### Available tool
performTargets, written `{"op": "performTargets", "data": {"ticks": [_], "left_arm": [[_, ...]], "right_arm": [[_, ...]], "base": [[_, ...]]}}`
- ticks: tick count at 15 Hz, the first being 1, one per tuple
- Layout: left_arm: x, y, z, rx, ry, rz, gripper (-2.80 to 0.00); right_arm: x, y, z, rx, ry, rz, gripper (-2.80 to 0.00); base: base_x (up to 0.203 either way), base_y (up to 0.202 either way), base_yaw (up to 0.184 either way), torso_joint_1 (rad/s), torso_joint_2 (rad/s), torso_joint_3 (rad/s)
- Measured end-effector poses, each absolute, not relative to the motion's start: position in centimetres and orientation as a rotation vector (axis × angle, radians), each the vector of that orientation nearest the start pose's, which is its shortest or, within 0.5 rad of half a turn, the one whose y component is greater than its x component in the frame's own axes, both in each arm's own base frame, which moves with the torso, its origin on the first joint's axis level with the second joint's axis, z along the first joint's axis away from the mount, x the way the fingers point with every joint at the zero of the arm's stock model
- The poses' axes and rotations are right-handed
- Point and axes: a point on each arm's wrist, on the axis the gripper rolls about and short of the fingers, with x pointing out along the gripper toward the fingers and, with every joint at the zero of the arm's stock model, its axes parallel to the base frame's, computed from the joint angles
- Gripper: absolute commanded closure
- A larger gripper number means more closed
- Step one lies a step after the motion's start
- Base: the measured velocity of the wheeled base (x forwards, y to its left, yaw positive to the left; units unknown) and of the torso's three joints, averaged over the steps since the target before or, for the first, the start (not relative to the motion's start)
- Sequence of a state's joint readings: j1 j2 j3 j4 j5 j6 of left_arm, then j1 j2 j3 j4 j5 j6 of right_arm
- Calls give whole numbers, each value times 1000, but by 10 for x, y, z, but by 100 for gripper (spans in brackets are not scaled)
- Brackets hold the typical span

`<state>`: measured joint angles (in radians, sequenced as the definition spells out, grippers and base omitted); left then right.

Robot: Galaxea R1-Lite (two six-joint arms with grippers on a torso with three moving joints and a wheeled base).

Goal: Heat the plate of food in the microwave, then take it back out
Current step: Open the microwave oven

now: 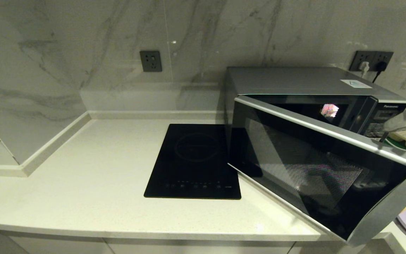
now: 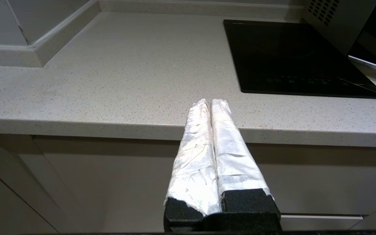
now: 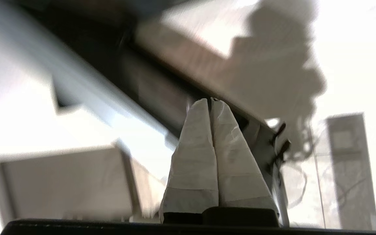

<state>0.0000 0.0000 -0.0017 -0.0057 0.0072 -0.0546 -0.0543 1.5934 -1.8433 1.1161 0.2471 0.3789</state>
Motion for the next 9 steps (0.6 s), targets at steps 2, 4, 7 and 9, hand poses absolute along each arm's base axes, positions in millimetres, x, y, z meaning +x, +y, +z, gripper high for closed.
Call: {"op": "performTargets", "data": {"ticks": [2, 4, 7, 9], "left_arm": [[-23, 0, 77, -55, -8, 7, 0], [-23, 0, 77, -54, -8, 7, 0], [-23, 0, 77, -54, -8, 7, 0], [-23, 0, 77, -55, -8, 7, 0]], "right_arm": [[199, -4, 341, 458, 935, 99, 0], [187, -4, 342, 455, 932, 104, 0], [177, -4, 338, 444, 953, 102, 0], [172, -4, 330, 369, 995, 107, 0]], "base": [[0, 0, 0, 0, 0, 0], [0, 0, 0, 3, -2, 15], [0, 0, 0, 0, 0, 0], [0, 0, 0, 0, 0, 0]]}}
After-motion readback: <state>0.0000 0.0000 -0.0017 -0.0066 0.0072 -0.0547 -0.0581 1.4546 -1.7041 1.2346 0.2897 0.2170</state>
